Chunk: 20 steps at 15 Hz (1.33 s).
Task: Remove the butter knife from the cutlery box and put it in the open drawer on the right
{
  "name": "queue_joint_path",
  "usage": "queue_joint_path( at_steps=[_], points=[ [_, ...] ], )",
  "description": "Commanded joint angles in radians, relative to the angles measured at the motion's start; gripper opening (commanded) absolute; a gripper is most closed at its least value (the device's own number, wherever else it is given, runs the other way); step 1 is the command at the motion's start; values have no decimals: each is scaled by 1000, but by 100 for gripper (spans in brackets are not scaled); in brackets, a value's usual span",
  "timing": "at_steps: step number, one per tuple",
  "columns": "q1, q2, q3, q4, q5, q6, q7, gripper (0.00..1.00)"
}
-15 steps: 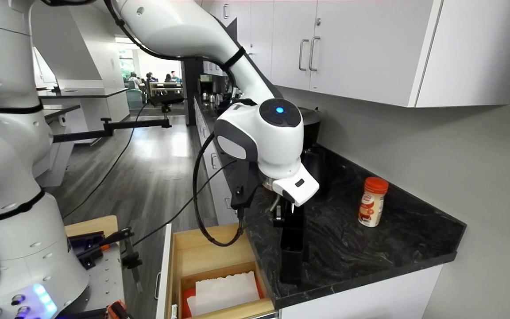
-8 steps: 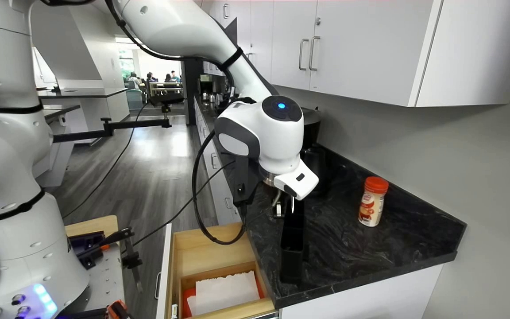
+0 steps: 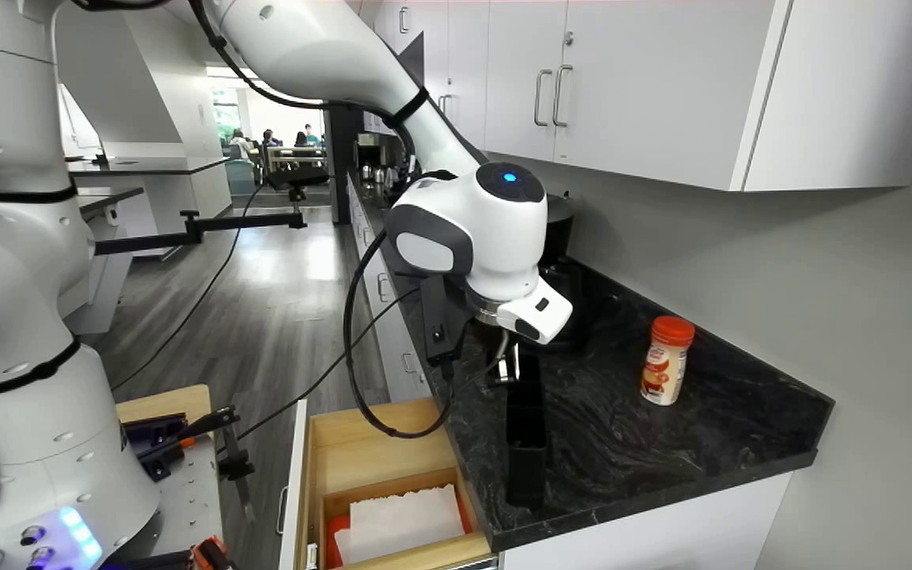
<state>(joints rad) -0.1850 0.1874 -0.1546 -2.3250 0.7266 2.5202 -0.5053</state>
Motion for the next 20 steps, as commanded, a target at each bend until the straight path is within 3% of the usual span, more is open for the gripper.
queue_joint_path(
  at_steps=[1, 7, 14, 18, 20],
  points=[
    [-10, -52, 17, -3, -74, -24, 29, 3],
    [28, -181, 23, 6, -361, -80, 239, 3],
    [71, -411, 72, 112, -570, -460, 519, 3],
    [96, -522, 101, 84, -578, -617, 562, 3],
    [95, -583, 89, 7, -557, -672, 545, 3]
  ],
)
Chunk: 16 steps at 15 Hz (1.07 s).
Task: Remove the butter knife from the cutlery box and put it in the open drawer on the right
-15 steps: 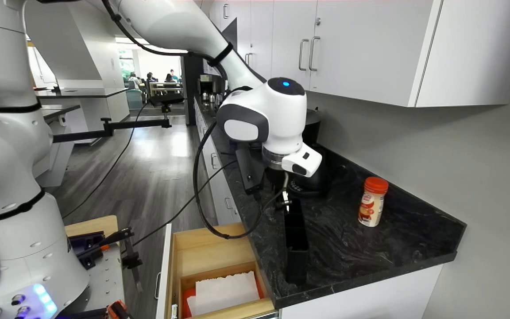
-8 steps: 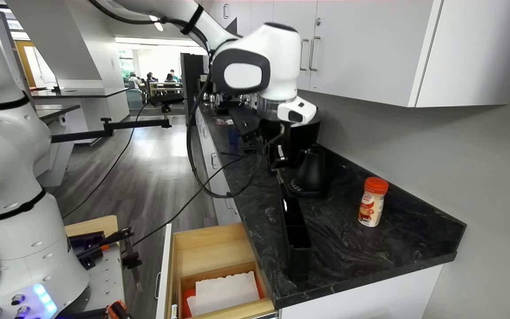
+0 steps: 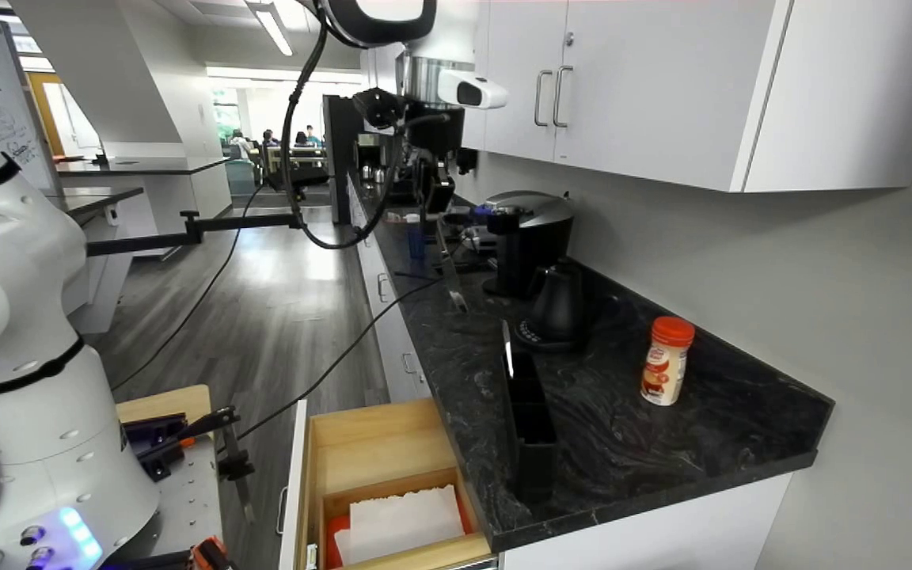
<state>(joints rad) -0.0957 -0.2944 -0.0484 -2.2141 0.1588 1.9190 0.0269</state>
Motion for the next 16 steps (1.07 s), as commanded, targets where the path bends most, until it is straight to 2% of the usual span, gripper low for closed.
queue_joint_path(
  at_steps=[1, 5, 8, 12, 16],
  points=[
    [0, -132, -21, -148, 4, -83, 11, 3],
    [-21, -254, -36, -346, -17, -85, 10, 3],
    [-28, -261, -27, -440, -12, -40, 30, 3],
    [2, -155, 9, -460, 1, 93, 39, 3],
    [10, 47, 56, -392, -33, 237, 111, 3]
  ],
)
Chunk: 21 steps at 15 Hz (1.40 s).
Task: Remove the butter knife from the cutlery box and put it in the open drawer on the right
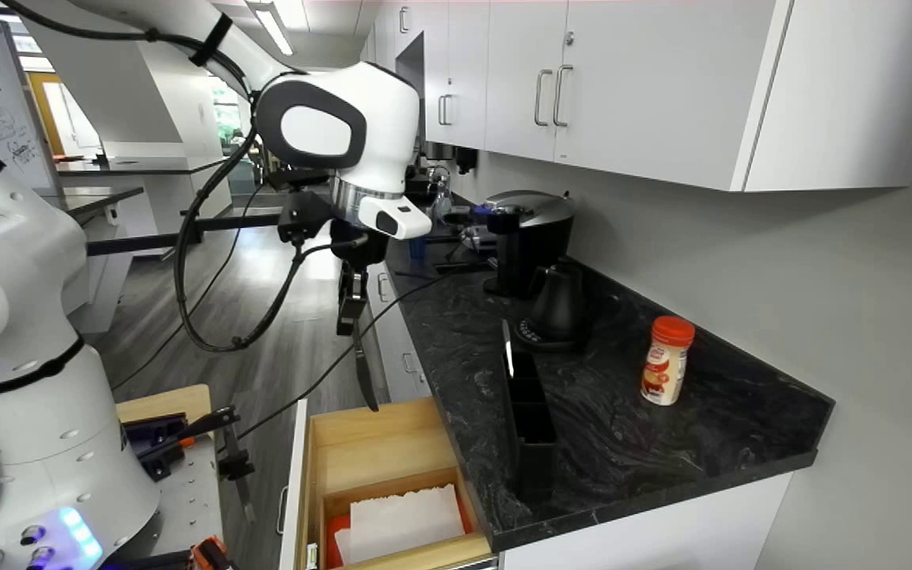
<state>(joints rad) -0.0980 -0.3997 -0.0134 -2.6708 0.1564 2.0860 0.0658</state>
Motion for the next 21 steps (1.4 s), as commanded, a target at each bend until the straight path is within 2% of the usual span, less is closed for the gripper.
queue_joint_path(
  at_steps=[1, 4, 7, 10, 16, 21],
  points=[
    [13, 211, 27, 92, -41, 83, 91, 3],
    [7, 351, 21, 202, -100, 44, 145, 3],
    [6, 425, -6, 326, -189, -38, 232, 3],
    [7, 483, -40, 439, -225, -127, 296, 3],
    [2, 548, -98, 557, -181, -262, 399, 3],
    [17, 620, -102, 592, -107, -264, 507, 3]
  ],
)
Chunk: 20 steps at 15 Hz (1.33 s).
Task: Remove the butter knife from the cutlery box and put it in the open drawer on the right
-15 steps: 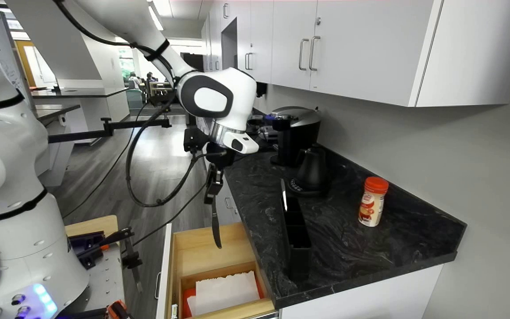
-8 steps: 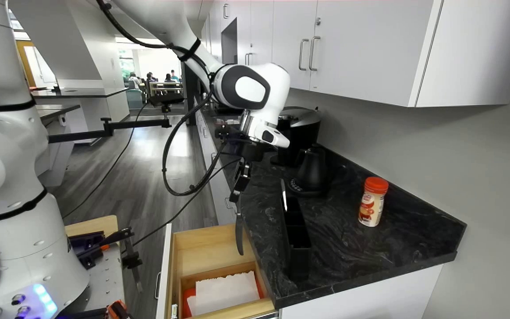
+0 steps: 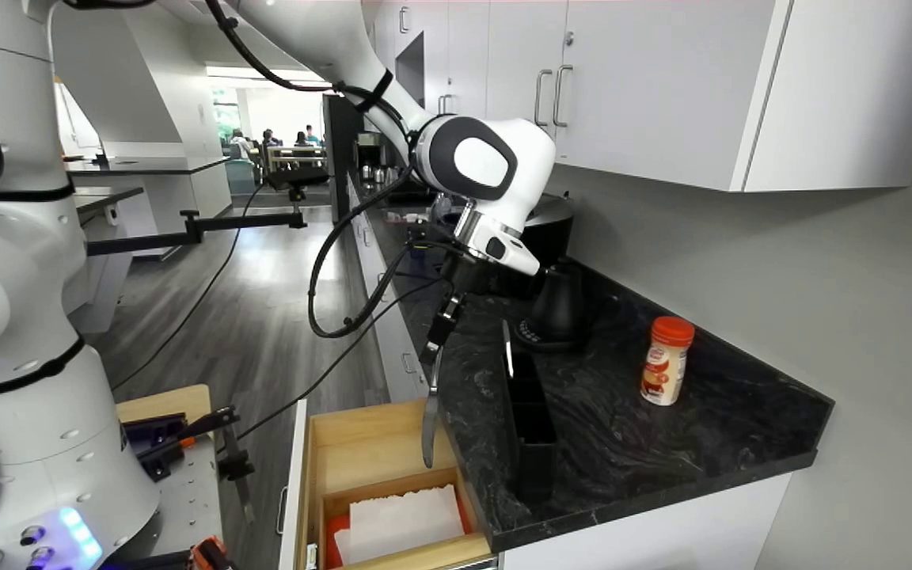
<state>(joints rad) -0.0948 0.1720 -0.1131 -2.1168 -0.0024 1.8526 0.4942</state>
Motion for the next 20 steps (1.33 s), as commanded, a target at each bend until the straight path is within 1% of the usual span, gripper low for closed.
queue_joint_path(
  at_steps=[1, 5, 7, 12, 16, 20],
  points=[
    [19, 64, -1, 34, 81, -16, 110, 3],
    [43, 110, 8, 5, 192, 35, 227, 3],
    [62, 126, 9, -12, 224, 63, 291, 3],
    [91, 133, 0, -45, 197, 60, 442, 3],
    [91, 117, 4, -113, 213, 77, 514, 3],
    [91, 121, 3, -174, 205, 98, 559, 3]
  ],
)
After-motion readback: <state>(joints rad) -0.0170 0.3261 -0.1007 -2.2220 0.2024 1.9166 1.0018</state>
